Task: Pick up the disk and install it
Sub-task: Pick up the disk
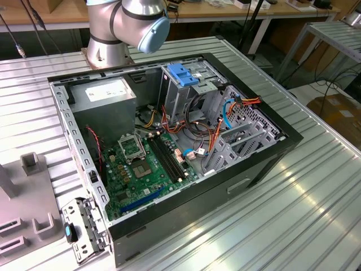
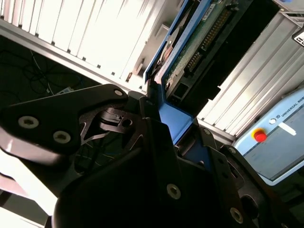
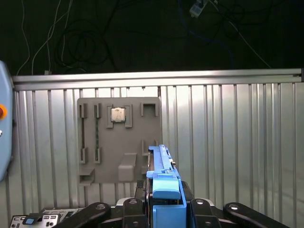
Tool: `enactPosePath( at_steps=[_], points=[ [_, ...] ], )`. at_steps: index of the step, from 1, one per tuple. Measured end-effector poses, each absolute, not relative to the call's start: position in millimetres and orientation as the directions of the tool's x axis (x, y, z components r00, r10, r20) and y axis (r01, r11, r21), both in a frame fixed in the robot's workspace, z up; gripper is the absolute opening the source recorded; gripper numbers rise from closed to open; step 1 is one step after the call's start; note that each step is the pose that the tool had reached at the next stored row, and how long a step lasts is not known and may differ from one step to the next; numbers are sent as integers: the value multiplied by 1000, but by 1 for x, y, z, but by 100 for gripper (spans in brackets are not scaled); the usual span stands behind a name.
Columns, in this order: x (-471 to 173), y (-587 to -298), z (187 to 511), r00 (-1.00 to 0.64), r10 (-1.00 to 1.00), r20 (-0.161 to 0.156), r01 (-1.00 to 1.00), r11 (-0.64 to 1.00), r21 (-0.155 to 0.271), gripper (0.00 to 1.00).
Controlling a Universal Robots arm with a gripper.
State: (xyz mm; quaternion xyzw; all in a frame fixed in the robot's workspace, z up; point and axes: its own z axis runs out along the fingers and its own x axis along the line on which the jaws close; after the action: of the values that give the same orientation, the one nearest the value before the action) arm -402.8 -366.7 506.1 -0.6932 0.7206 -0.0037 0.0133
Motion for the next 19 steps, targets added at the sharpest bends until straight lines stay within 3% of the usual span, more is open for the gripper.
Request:
enactPosePath(
  at_steps=[19],
  points=[
    [-392,-367,506,-39,-999,-15,-999,39,-24,37]
  ],
)
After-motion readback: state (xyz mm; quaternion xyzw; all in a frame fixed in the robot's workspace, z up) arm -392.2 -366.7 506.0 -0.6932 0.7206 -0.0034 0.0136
